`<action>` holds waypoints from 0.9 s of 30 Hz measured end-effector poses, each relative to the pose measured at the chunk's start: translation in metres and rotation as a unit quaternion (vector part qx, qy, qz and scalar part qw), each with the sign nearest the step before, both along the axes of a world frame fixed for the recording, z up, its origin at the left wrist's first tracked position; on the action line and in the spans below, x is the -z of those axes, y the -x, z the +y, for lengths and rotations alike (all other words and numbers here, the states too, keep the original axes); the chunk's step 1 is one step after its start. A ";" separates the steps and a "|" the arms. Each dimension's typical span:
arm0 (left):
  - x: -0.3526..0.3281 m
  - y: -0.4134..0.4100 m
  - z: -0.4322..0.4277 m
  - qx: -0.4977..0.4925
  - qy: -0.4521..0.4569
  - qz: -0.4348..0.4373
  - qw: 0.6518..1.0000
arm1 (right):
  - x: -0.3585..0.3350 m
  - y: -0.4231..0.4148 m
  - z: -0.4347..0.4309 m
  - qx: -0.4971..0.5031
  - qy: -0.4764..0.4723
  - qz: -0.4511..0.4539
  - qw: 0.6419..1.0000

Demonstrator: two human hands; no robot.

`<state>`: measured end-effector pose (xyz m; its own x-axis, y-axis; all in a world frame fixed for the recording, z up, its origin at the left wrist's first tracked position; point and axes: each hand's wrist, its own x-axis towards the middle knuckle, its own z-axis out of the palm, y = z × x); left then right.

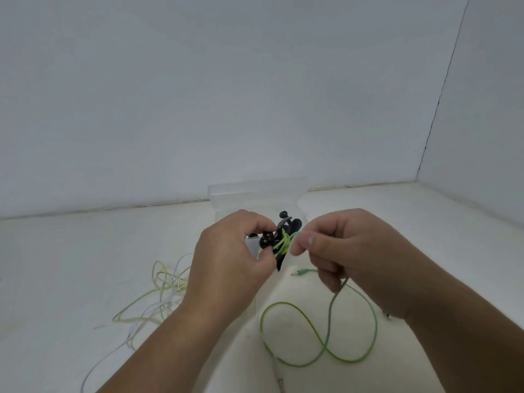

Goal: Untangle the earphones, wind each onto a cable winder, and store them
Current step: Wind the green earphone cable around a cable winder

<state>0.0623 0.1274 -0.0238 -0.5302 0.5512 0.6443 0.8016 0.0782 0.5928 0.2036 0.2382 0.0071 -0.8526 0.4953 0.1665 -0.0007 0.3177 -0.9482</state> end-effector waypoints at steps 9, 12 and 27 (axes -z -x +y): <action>0.003 -0.003 0.002 0.116 0.002 -0.136 0.984 | -0.002 0.001 0.010 0.237 -0.193 0.066 0.950; 0.000 -0.002 0.003 0.178 -0.042 -0.233 0.955 | 0.003 0.002 0.015 0.259 -0.132 0.082 0.953; -0.005 -0.002 0.006 0.173 -0.142 -0.331 0.917 | 0.029 0.020 0.001 0.013 -0.074 -0.166 0.983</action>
<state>0.0644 0.1331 -0.0189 -0.6823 0.6201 0.3872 0.2065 -0.3447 0.9157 0.1839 0.2392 -0.0220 -0.8599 0.5082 -0.0469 0.3106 0.4482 -0.8382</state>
